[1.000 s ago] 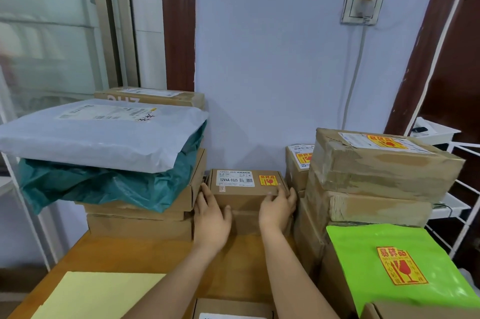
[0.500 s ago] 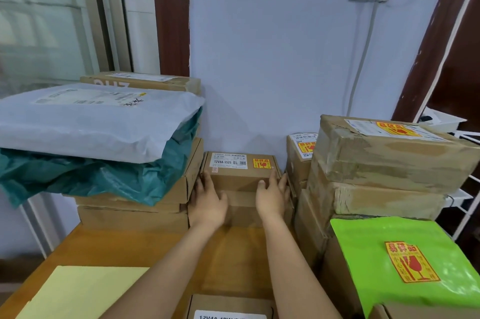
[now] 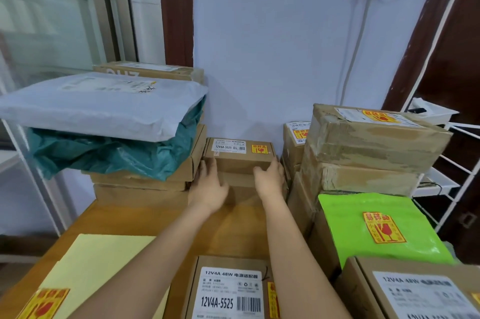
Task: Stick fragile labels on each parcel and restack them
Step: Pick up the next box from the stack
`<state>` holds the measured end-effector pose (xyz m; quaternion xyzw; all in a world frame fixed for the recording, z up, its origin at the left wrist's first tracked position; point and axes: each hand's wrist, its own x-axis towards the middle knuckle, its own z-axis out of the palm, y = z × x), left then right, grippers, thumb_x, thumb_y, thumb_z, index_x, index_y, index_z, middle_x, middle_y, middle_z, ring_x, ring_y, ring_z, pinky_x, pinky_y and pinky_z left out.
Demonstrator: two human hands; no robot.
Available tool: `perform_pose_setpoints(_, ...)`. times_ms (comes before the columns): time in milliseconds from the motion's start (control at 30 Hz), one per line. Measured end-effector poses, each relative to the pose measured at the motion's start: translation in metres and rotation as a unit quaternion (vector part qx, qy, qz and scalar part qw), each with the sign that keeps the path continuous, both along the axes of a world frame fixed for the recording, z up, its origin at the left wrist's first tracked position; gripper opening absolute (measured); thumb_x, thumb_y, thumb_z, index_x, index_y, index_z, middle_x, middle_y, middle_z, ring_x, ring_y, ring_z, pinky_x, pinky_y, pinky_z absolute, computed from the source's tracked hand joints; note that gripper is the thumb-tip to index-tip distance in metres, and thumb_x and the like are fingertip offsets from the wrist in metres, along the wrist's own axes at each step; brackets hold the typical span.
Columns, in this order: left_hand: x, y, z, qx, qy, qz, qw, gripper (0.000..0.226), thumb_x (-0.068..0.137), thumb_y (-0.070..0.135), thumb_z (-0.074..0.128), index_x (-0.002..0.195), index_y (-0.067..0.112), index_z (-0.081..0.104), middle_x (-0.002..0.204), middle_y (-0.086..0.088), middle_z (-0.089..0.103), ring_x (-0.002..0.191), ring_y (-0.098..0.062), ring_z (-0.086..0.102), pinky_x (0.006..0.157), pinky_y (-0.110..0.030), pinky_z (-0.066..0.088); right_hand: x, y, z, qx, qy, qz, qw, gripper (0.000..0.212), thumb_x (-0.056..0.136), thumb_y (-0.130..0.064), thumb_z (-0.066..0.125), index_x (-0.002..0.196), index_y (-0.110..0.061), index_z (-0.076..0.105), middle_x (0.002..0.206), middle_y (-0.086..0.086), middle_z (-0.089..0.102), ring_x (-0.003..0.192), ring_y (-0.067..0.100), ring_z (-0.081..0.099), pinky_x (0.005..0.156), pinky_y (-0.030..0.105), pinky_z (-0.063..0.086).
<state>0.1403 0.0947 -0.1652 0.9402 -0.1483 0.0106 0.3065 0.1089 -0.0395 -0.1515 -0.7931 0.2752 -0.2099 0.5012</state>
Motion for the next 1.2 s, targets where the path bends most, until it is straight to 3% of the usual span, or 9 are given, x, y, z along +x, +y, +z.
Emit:
perform_pose_setpoints(133,-0.036,0.017,0.010,-0.071,-0.041,-0.053,0.995,0.053,0.097,0.026,0.045,0.147,0.017,0.031,0.151,-0.007,0.036,0.137,-0.022,0.035,0.108,-0.033,0.033,-0.030,0.020,0.012,0.003,-0.025,0.021,0.999,0.054,0.094,-0.013,0.046,0.146,-0.006,0.033,0.148,0.013,0.035,0.137,0.029,0.031,0.109,0.034,0.029)
perform_pose_setpoints(300,-0.091,0.045,0.017,-0.135,-0.060,-0.034,0.988,0.042,0.097,0.027,0.047,0.138,0.018,0.045,0.128,-0.008,0.059,0.109,-0.024,0.058,0.088,-0.032,0.045,-0.084,0.043,0.020,-0.007,-0.057,0.031,0.998,0.047,0.096,-0.012,0.045,0.142,-0.004,0.037,0.142,0.012,0.043,0.129,0.024,0.043,0.100,0.026,0.033)
perform_pose_setpoints(400,-0.118,0.063,0.014,-0.178,-0.048,-0.010,0.983,0.039,0.098,0.027,0.046,0.135,0.017,0.049,0.123,0.002,0.059,0.083,-0.001,0.055,0.078,-0.024,0.039,-0.122,0.054,0.017,-0.051,-0.055,0.050,0.996,0.043,0.097,-0.013,0.045,0.139,-0.006,0.041,0.139,0.009,0.046,0.128,0.022,0.044,0.099,0.023,0.032)
perform_pose_setpoints(567,-0.155,0.081,-0.004,-0.241,0.006,0.011,0.970,0.040,0.098,0.030,0.048,0.136,0.019,0.048,0.140,-0.002,0.050,0.130,-0.020,0.044,0.102,-0.030,0.034,-0.170,0.057,0.002,-0.101,-0.033,0.078,0.991,0.035,0.096,-0.012,0.047,0.131,-0.009,0.051,0.131,0.005,0.050,0.121,0.018,0.050,0.100,0.024,0.035)
perform_pose_setpoints(833,-0.187,0.090,-0.047,-0.302,0.105,-0.008,0.947,0.048,0.096,0.018,0.053,0.142,0.019,0.040,0.143,0.005,0.042,0.132,-0.012,0.038,0.111,-0.029,0.031,-0.214,0.053,-0.035,-0.140,0.015,0.060,0.988,0.032,0.094,-0.005,0.050,0.125,0.000,0.057,0.132,0.007,0.045,0.118,0.025,0.050,0.081,0.006,0.035)
perform_pose_setpoints(933,-0.190,0.094,-0.056,-0.348,0.137,-0.020,0.927,0.043,0.097,0.014,0.052,0.138,0.025,0.043,0.135,0.004,0.049,0.124,-0.013,0.046,0.099,-0.024,0.043,-0.224,0.059,-0.050,-0.134,-0.002,0.053,0.990,0.035,0.093,-0.010,0.049,0.127,-0.010,0.055,0.141,-0.005,0.034,0.116,0.036,0.053,0.092,0.044,0.050)
perform_pose_setpoints(1000,-0.193,0.095,-0.058,-0.381,0.155,-0.019,0.911,0.042,0.097,0.016,0.052,0.137,0.025,0.044,0.130,0.007,0.051,0.118,-0.011,0.049,0.085,-0.013,0.045,-0.230,0.064,-0.056,-0.135,-0.022,0.026,0.990,0.038,0.093,-0.010,0.049,0.130,-0.013,0.052,0.143,-0.009,0.031,0.125,0.029,0.045,0.093,0.049,0.049)
perform_pose_setpoints(1100,-0.195,0.094,-0.060,-0.412,0.155,-0.006,0.898,0.041,0.097,0.015,0.051,0.136,0.025,0.045,0.126,0.010,0.053,0.113,-0.007,0.052,0.079,-0.011,0.046,-0.240,0.067,-0.058,-0.153,-0.040,-0.008,0.987,0.044,0.094,-0.006,0.047,0.138,-0.011,0.044,0.149,-0.004,0.029,0.137,0.015,0.027,0.107,0.030,0.035)
perform_pose_setpoints(1200,-0.196,0.093,-0.061,-0.438,0.160,0.000,0.884,0.039,0.096,0.012,0.052,0.130,0.030,0.046,0.117,0.020,0.055,0.105,0.003,0.053,0.074,-0.010,0.048,-0.247,0.065,-0.061,-0.139,-0.032,-0.013,0.990,0.047,0.096,-0.007,0.044,0.143,-0.014,0.038,0.151,-0.008,0.026,0.135,0.009,0.029,0.090,0.009,0.030)
